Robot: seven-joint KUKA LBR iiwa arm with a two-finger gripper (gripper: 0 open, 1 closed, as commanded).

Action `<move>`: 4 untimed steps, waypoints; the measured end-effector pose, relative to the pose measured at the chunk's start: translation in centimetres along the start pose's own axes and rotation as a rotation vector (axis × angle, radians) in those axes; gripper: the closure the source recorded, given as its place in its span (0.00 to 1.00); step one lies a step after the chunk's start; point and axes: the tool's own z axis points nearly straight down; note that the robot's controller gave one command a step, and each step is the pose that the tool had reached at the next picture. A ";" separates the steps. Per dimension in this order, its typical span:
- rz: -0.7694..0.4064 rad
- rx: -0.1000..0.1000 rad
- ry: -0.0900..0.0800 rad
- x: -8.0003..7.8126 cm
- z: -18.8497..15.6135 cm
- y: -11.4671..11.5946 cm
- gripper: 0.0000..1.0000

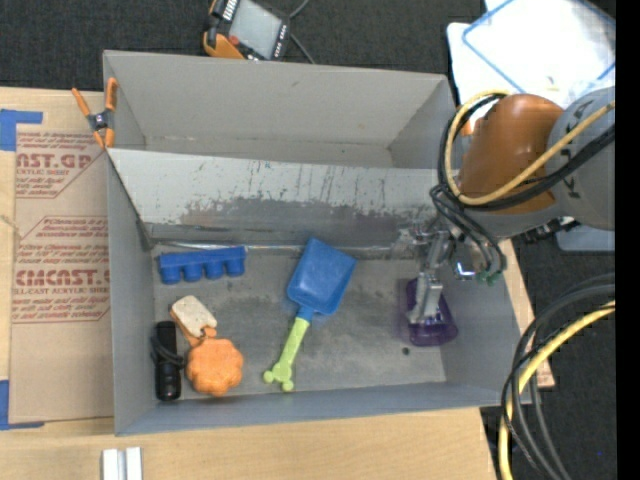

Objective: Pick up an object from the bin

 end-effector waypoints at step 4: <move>-0.769 -0.004 -0.002 8.6 4.4 16.3 0.00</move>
Offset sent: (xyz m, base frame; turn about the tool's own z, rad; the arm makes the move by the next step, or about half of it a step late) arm -0.0107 0.0779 -0.0721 -0.4089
